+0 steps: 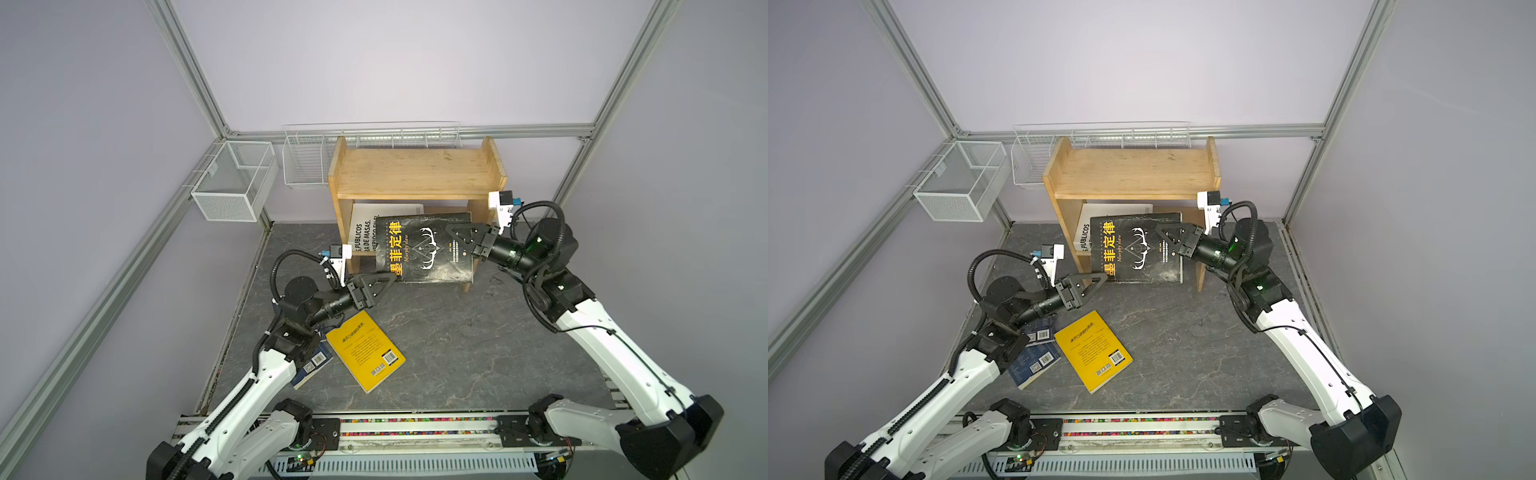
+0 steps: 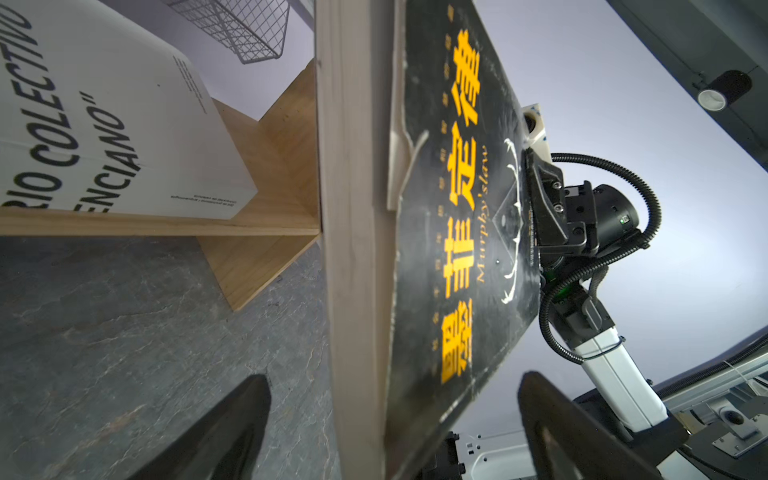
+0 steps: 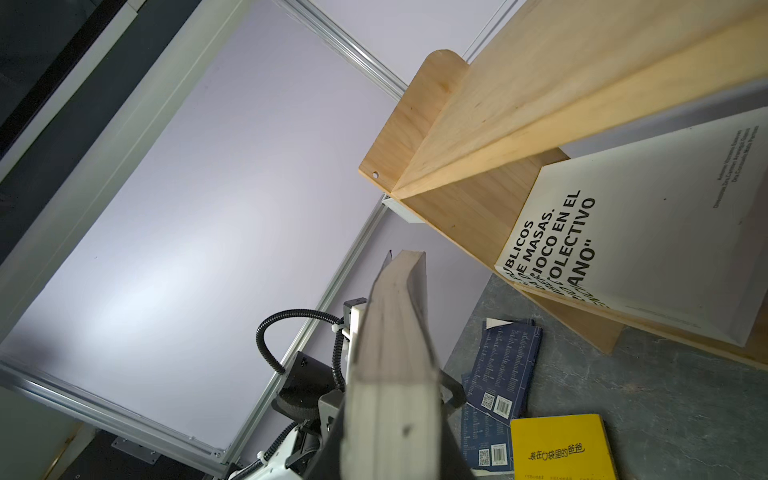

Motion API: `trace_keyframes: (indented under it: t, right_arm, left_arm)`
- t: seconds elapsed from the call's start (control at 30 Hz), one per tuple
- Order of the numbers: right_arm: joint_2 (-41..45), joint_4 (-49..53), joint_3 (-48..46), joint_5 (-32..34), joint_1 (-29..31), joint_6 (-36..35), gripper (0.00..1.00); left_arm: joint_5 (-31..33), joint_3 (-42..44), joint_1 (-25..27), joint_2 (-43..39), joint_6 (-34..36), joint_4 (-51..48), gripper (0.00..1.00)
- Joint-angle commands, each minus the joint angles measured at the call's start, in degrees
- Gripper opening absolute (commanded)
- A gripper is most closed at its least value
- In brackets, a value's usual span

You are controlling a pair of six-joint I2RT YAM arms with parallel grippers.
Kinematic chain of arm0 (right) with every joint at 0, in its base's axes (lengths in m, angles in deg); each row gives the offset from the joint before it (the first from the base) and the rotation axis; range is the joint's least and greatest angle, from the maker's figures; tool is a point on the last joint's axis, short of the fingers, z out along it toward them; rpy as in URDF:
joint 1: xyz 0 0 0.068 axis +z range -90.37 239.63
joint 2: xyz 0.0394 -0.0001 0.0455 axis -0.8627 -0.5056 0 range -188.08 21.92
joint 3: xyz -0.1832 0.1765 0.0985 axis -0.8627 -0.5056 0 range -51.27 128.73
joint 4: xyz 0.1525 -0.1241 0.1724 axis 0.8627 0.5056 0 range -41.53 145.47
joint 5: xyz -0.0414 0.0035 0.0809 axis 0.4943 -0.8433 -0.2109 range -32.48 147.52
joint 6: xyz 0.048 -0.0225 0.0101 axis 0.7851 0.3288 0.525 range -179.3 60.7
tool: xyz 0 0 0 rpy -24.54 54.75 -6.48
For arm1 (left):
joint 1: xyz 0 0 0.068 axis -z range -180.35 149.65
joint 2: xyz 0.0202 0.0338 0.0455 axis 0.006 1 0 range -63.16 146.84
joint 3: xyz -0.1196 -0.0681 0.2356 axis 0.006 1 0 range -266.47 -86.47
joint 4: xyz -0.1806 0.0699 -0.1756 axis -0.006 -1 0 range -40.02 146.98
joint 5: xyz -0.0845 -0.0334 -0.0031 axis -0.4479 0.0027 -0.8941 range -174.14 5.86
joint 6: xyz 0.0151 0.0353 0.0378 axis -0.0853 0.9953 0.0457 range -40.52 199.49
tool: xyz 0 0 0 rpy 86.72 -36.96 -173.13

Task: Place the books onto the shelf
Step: 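Raise the black book and carry it toward the shelf with both grippers, then lower the black book flat onto the white book on the lower shelf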

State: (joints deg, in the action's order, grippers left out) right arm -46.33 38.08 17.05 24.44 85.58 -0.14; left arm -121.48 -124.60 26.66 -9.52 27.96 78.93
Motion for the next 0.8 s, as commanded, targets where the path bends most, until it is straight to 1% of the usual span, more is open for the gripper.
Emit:
trace_keyframes:
  t: [0.0,0.03,0.1,0.27,0.33,0.4,0.43,0.57,0.6,0.7,0.77]
  right_arm:
    - [1.3,-11.9,-2.3,0.0,-0.1,7.3,0.15]
    - [0.9,-13.6,-3.1,0.1,-0.1,8.6,0.15]
    - [0.3,-16.6,-4.6,0.5,-0.1,10.8,0.15]
    - [0.6,-25.3,-10.6,5.3,0.2,14.8,0.15]
    - [0.7,-25.5,-11.2,6.4,0.9,14.5,0.15]
    - [0.3,-25.2,-10.9,6.4,1.5,13.9,0.15]
    - [0.0,-24.7,-10.6,6.1,1.8,13.6,0.15]
    - [-0.9,-24.4,-10.3,5.7,1.8,13.6,0.16]
    - [-1.2,-24.4,-10.3,5.7,1.8,13.7,0.16]
    - [-1.6,-23.5,-10.5,6.0,1.7,13.5,0.2]
    - [-1.8,-21.5,-10.5,6.5,1.8,13.0,0.26]
  left_arm:
    - [1.3,2.5,-0.2,1.6,-9.7,16.8,0.9]
    - [1.8,3.0,-0.2,1.9,-10.0,18.8,0.88]
    - [3.0,3.4,-0.1,2.4,-13.1,21.4,0.84]
    - [7.1,3.9,0.9,2.2,-15.2,24.4,0.71]
    - [9.5,4.1,1.7,1.6,-14.5,24.3,0.66]
    - [12.0,4.3,2.4,1.5,-13.6,23.6,0.62]
    - [12.8,4.3,2.6,1.5,-13.4,23.6,0.59]
    - [13.7,3.7,3.1,2.7,-13.7,24.1,0.49]
    - [13.6,3.6,3.2,2.9,-13.7,24.1,0.46]
    - [14.2,3.6,3.4,3.3,-13.6,24.4,0.3]
    - [15.2,3.7,3.4,3.1,-13.7,23.4,0.18]
